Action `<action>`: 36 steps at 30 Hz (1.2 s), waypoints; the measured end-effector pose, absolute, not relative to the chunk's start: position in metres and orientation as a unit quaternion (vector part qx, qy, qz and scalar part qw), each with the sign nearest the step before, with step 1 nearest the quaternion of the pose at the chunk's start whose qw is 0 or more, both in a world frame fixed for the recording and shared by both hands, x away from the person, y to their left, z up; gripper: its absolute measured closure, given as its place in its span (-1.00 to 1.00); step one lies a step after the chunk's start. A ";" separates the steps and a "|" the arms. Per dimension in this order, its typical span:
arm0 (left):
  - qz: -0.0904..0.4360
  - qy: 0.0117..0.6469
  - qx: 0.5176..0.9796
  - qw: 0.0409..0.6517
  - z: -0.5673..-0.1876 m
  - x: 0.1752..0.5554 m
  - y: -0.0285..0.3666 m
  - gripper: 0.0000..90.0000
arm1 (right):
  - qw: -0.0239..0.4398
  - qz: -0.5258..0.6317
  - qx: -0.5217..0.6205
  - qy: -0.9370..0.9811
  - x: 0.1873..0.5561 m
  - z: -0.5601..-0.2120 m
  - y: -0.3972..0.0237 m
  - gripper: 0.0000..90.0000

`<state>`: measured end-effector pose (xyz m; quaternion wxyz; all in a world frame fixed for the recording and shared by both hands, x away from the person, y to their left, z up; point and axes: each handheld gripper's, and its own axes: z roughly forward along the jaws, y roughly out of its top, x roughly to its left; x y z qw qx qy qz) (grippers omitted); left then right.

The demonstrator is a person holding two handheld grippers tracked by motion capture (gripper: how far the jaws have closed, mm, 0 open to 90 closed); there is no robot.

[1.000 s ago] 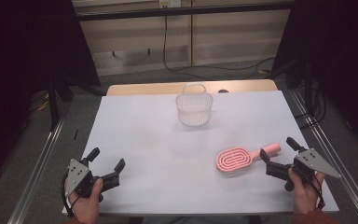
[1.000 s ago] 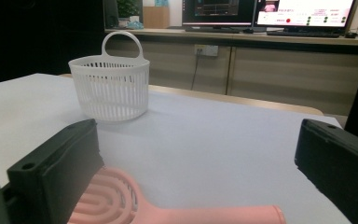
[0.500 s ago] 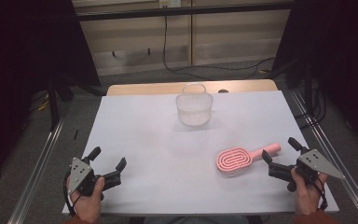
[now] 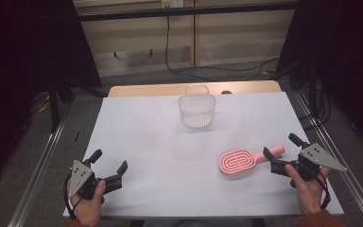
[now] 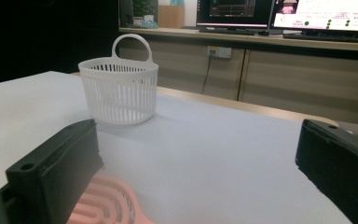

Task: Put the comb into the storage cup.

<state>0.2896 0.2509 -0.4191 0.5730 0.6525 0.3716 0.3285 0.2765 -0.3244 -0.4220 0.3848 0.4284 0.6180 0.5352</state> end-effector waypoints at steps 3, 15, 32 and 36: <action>0.328 0.373 0.652 0.572 -0.420 0.291 0.251 -0.93 | 0.387 0.540 0.425 0.615 0.280 -0.418 -0.321 -1.00; 0.330 0.377 0.652 0.569 -0.417 0.286 0.254 -0.93 | 0.386 0.533 0.422 0.623 0.296 -0.410 -0.312 -0.96; 0.332 0.361 0.646 0.585 -0.415 0.290 0.248 -0.93 | 0.384 0.536 0.417 0.625 0.309 -0.411 -0.310 -0.78; 0.333 0.363 0.651 0.578 -0.416 0.292 0.248 -0.93 | 0.385 0.542 0.427 0.613 0.311 -0.412 -0.315 -0.55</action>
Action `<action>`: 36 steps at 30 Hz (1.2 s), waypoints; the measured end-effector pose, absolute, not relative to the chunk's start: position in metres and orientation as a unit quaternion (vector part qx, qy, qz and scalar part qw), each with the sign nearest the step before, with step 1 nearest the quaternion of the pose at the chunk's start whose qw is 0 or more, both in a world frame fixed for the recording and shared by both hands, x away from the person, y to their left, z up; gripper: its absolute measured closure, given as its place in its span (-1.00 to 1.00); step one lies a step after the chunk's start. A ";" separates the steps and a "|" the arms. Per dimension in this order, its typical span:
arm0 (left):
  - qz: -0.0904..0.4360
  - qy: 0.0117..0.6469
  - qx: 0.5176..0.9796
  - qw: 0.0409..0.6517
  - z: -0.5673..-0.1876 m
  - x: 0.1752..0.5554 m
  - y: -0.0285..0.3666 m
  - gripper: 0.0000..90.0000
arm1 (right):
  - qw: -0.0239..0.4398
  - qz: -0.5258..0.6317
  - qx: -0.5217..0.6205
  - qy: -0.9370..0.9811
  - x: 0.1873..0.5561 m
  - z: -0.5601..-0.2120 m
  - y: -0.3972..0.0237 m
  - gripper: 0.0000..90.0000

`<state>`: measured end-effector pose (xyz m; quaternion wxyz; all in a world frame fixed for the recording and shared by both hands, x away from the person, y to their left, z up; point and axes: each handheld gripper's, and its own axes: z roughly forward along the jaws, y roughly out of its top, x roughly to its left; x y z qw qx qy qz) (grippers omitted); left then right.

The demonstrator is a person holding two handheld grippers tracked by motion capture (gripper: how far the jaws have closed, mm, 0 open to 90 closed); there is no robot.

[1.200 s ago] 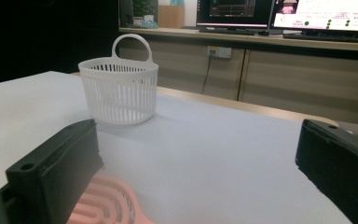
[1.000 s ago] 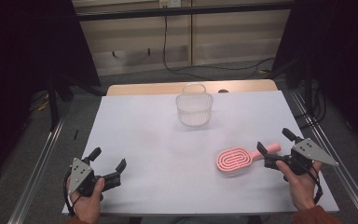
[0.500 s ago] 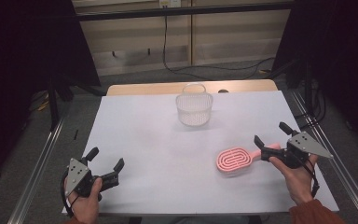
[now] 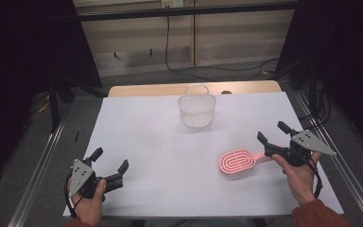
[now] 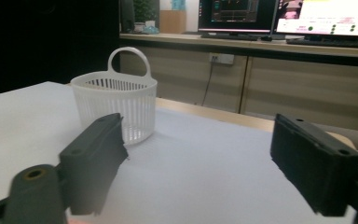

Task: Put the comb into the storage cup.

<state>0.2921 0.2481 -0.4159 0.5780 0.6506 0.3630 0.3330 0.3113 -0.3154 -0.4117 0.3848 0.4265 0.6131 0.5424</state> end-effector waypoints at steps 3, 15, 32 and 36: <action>0.332 0.364 0.651 0.577 -0.416 0.293 0.248 -0.93 | 0.387 0.547 0.431 0.604 0.315 -0.412 -0.316 -0.42; 0.328 0.359 0.656 0.577 -0.416 0.293 0.246 -0.93 | 0.377 0.546 0.436 0.608 0.314 -0.420 -0.319 0.20; 0.328 0.361 0.655 0.576 -0.416 0.293 0.247 -0.93 | 0.332 0.543 0.423 0.645 0.318 -0.410 -0.320 1.00; 0.327 0.363 0.656 0.575 -0.416 0.293 0.247 -0.93 | 0.323 0.531 0.416 0.663 0.322 -0.407 -0.315 1.00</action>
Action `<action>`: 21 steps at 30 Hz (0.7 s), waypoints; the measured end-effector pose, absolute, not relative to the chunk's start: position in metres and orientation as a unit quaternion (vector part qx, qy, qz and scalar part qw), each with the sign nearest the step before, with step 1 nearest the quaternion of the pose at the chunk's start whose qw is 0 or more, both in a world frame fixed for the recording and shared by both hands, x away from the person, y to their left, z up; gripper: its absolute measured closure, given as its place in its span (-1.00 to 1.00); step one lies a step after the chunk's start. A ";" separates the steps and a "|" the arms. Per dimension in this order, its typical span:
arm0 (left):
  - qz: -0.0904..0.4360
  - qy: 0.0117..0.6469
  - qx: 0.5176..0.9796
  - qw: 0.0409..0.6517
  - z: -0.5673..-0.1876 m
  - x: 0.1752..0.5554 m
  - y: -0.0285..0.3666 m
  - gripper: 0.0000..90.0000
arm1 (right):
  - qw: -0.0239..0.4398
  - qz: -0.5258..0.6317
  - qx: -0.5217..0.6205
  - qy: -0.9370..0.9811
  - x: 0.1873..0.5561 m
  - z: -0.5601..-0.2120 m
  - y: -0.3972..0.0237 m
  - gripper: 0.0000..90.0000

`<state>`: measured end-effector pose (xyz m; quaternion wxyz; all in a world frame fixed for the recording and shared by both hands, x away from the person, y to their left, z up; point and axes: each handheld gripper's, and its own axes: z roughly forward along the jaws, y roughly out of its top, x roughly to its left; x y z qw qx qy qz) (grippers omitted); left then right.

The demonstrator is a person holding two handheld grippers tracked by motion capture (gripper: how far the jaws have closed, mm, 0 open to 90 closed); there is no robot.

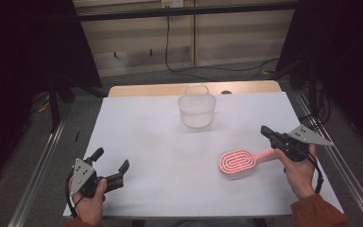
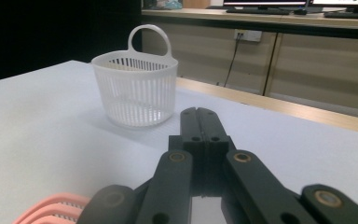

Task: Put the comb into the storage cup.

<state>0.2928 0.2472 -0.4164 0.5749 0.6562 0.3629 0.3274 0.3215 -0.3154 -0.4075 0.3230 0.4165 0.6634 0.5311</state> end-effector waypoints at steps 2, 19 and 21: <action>0.327 0.363 0.656 0.576 -0.416 0.293 0.247 -0.93 | 0.321 0.527 0.416 0.668 0.322 -0.407 -0.315 1.00; 0.328 0.362 0.659 0.572 -0.416 0.293 0.248 -0.93 | 0.223 0.441 0.447 0.745 0.343 -0.386 -0.316 1.00; 0.328 0.362 0.656 0.575 -0.416 0.293 0.248 -0.93 | 0.216 0.420 0.462 0.751 0.345 -0.386 -0.320 1.00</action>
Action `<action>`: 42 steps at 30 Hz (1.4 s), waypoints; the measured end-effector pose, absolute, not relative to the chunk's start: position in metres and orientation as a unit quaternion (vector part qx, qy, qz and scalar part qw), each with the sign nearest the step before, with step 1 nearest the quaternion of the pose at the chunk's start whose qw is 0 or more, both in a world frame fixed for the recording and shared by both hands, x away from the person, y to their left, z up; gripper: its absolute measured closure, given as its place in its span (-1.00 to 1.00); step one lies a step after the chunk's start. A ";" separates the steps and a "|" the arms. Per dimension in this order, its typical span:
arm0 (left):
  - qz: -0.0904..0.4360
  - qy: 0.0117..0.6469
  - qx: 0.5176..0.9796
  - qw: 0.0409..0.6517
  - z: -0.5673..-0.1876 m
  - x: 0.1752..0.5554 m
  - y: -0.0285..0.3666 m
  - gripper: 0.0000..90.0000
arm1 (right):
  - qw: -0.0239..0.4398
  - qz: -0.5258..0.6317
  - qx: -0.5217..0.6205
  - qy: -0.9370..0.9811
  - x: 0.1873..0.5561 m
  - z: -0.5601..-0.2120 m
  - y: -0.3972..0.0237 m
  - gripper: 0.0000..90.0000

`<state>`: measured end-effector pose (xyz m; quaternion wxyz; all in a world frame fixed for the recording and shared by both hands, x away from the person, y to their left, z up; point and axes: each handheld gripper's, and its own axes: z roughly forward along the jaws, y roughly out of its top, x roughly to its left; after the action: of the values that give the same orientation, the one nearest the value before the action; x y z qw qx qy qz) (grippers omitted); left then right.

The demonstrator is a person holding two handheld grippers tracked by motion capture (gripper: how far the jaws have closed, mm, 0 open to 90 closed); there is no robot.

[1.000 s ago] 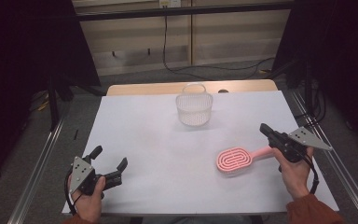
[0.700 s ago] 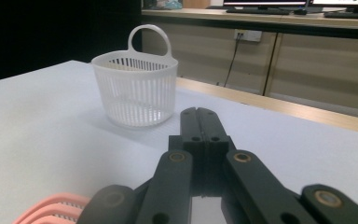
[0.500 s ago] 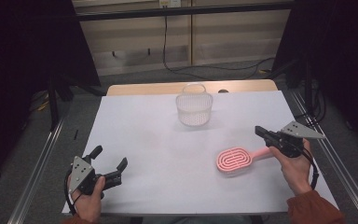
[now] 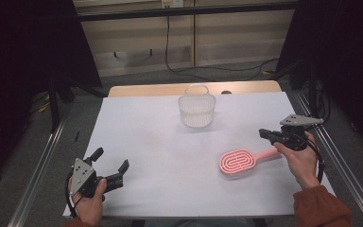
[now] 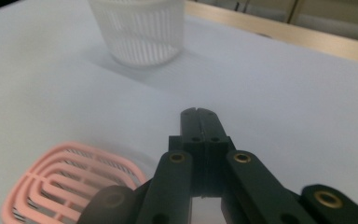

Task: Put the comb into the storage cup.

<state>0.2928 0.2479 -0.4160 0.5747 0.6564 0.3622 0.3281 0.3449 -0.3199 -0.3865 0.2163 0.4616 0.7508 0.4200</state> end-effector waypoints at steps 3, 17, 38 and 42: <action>0.328 0.362 0.658 0.573 -0.416 0.293 0.248 -0.93 | 0.207 0.393 0.481 0.756 0.346 -0.385 -0.330 1.00; 0.327 0.361 0.659 0.573 -0.417 0.293 0.247 -0.93 | 0.180 0.343 0.490 0.781 0.357 -0.389 -0.328 1.00; 0.326 0.361 0.661 0.572 -0.417 0.294 0.247 -0.93 | 0.165 0.296 0.494 0.801 0.361 -0.406 -0.332 1.00; 0.325 0.360 0.662 0.571 -0.417 0.294 0.246 -0.93 | 0.164 0.293 0.497 0.800 0.362 -0.410 -0.334 1.00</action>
<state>0.2936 0.2465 -0.4170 0.5706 0.6623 0.3604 0.3255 0.3620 -0.3343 -0.4102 0.1639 0.4967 0.8004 0.2930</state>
